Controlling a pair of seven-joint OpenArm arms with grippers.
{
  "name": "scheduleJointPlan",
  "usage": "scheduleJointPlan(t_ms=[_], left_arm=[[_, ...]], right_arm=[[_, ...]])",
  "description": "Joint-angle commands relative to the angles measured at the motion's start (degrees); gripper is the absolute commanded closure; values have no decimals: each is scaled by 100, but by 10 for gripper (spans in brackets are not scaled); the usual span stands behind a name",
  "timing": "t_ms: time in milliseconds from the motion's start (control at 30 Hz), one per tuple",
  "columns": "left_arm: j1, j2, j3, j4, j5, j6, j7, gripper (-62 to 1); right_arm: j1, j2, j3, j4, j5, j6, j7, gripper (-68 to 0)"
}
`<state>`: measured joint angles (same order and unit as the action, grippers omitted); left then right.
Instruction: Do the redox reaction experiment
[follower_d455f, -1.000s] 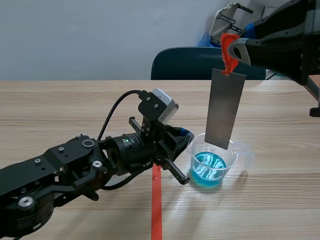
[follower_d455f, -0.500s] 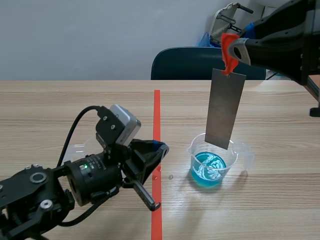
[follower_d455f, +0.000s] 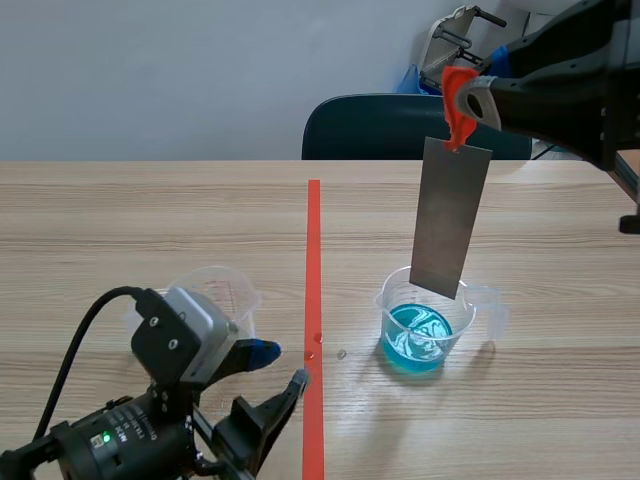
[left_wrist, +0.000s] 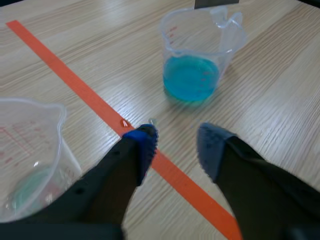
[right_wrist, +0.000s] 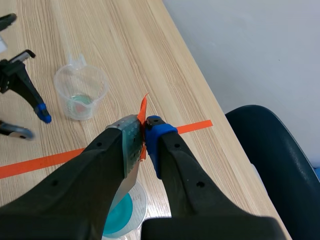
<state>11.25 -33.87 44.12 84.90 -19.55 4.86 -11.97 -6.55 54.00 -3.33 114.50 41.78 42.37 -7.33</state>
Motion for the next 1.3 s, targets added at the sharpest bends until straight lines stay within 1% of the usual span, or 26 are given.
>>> scheduleJointPlan(t_ms=[0, 100, 233, 300, 333, 400, 1267], left_arm=[[42, 2, 0, 151, 59, 212, -205, -346], [164, -59, 0, 256, 175, 404, -376, -415], [319, -138, 0, 461, 616, 402, -369, -569], [393, -162, -2, 566, 785, 468, -365, -617], [424, -160, -13, 608, 855, 544, -361, -623], [470, -155, -42, 667, 870, 662, -343, -623], [507, -138, -81, 708, 868, 658, -363, -623]], right_arm=[[83, 87, 83, 22, 46, 35, 66, -8], [83, 87, 83, 22, 46, 35, 66, -8], [83, 90, 83, 22, 46, 35, 66, -8], [83, 90, 83, 22, 46, 35, 66, -8], [83, 90, 83, 22, 46, 35, 66, -8], [83, 90, 83, 22, 48, 35, 68, -8], [83, 90, 83, 22, 46, 35, 66, -8]])
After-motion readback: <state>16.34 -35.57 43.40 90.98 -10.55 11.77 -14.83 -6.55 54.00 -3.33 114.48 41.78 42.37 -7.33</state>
